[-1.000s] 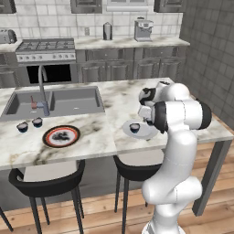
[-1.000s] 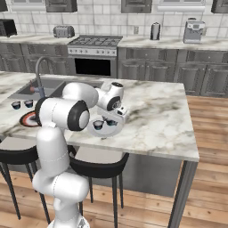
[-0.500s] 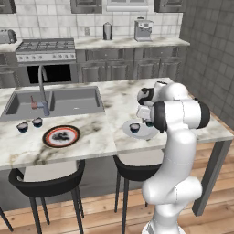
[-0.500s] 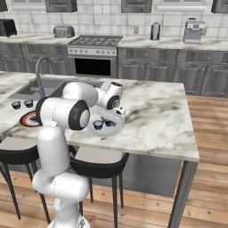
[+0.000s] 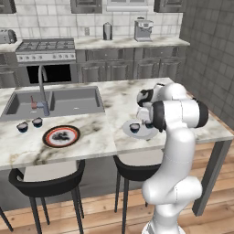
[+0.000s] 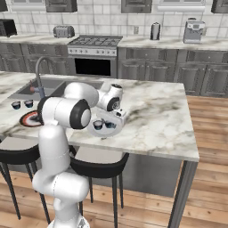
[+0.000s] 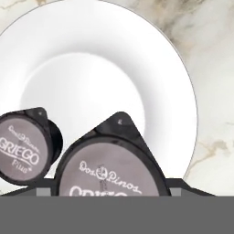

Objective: Place two yogurt containers on each plate.

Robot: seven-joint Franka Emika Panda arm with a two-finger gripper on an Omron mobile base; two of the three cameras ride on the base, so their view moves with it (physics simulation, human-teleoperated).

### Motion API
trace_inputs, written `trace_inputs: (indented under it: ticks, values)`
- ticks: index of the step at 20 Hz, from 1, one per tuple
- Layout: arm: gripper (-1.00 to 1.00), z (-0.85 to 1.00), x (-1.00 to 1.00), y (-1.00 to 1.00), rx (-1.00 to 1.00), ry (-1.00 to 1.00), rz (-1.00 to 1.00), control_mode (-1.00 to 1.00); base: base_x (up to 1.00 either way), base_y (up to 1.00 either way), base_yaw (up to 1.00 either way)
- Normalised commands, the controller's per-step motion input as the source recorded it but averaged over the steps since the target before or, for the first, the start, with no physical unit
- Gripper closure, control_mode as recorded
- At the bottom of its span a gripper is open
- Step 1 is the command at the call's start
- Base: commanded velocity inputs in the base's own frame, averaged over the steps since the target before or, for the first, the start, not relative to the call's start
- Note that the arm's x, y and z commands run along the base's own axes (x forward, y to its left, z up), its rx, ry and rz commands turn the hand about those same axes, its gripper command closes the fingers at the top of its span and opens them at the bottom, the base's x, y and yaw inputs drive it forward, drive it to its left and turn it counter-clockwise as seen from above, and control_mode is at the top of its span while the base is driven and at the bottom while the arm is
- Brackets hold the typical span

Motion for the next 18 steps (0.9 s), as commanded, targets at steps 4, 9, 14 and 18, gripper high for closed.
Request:
trace_inputs:
  ticks: [4, 9, 14, 18]
  values:
    - [1.00, -0.24, 0.00, 0.00, 0.00, 0.02, 0.00, -1.00, 0.00, 0.00, 0.00]
    - [1.00, -0.25, 0.00, 0.00, 0.00, 0.02, 0.00, -1.00, 0.00, 0.00, 0.00]
    - [-1.00, -0.23, 0.00, 0.00, 0.00, 0.00, 0.00, -1.00, 0.00, 0.00, 0.00]
    - [-1.00, -0.15, 0.00, 0.00, 0.00, 0.00, 0.00, -1.00, 0.00, 0.00, 0.00]
